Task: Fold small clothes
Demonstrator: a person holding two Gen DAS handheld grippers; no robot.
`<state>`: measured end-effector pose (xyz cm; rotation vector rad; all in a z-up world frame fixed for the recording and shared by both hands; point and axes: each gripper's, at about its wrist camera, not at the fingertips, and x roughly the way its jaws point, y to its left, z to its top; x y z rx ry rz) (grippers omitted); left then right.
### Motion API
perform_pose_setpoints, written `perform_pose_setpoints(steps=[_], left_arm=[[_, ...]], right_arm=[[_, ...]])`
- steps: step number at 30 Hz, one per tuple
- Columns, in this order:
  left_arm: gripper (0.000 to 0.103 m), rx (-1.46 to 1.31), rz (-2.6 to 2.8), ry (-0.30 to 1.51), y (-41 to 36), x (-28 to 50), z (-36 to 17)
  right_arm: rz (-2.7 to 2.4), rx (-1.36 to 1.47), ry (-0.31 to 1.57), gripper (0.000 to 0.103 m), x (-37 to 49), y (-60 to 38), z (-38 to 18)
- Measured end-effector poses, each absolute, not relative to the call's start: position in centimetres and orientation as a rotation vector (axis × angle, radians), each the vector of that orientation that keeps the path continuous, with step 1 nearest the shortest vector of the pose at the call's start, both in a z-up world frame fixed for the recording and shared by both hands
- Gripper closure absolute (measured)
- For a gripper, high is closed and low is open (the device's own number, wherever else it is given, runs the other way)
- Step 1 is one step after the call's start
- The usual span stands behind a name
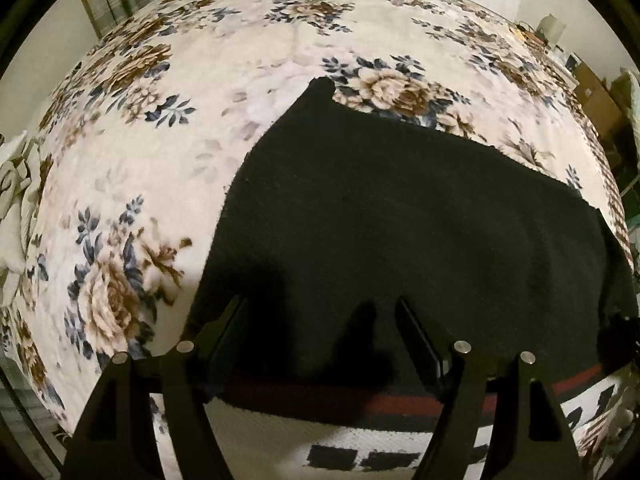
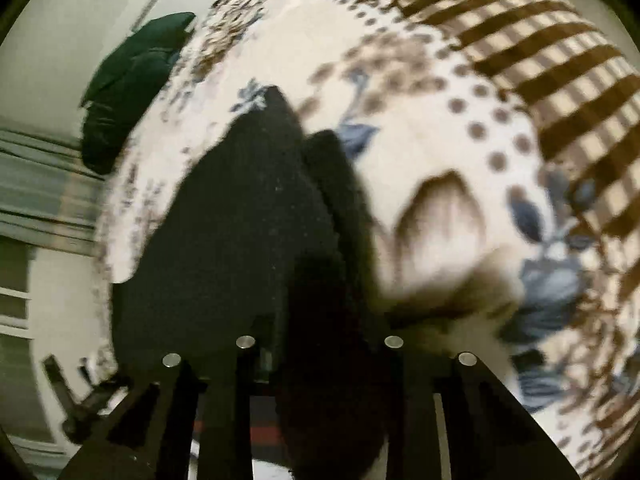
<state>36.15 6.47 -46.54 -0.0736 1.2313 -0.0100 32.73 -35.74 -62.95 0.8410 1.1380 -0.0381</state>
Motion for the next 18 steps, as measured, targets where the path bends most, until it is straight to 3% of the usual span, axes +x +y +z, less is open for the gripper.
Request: perform_pose_setpoints(steps=[4, 6, 7, 9, 14, 15, 16, 18], left_arm=[[0.03, -0.082, -0.012, 1.236, 6.4, 36.3, -46.6], [0.03, -0.083, -0.015, 1.238, 6.4, 36.4, -46.7], [0.03, -0.081, -0.016, 1.238, 6.4, 36.4, -46.6], [0.03, -0.075, -0.018, 1.235, 6.4, 36.4, -46.5], [0.03, -0.076, -0.013, 1.242, 6.2, 36.4, -46.8], [0.03, -0.077, -0.013, 1.241, 6.2, 36.5, -46.8], [0.03, -0.078, -0.013, 1.241, 6.2, 36.5, -46.8], [0.03, -0.091, -0.013, 1.24, 6.3, 36.6, -46.8]], right_arm=[[0.122, 1.149, 1.073, 0.076, 31.7, -38.0, -63.8], [0.038, 1.166, 1.121, 0.069, 31.2, -39.5, -65.0], [-0.016, 1.092, 1.143, 0.056, 31.3, -39.9, -64.9], [-0.042, 0.989, 1.127, 0.052, 32.2, -39.8, -63.9], [-0.056, 0.819, 1.105, 0.053, 36.5, -38.5, -62.4], [-0.052, 0.794, 1.108, 0.07, 37.7, -38.0, -62.6], [-0.041, 0.778, 1.13, 0.075, 38.8, -37.5, -63.0], [0.044, 0.82, 1.153, 0.076, 40.6, -37.5, -63.1]])
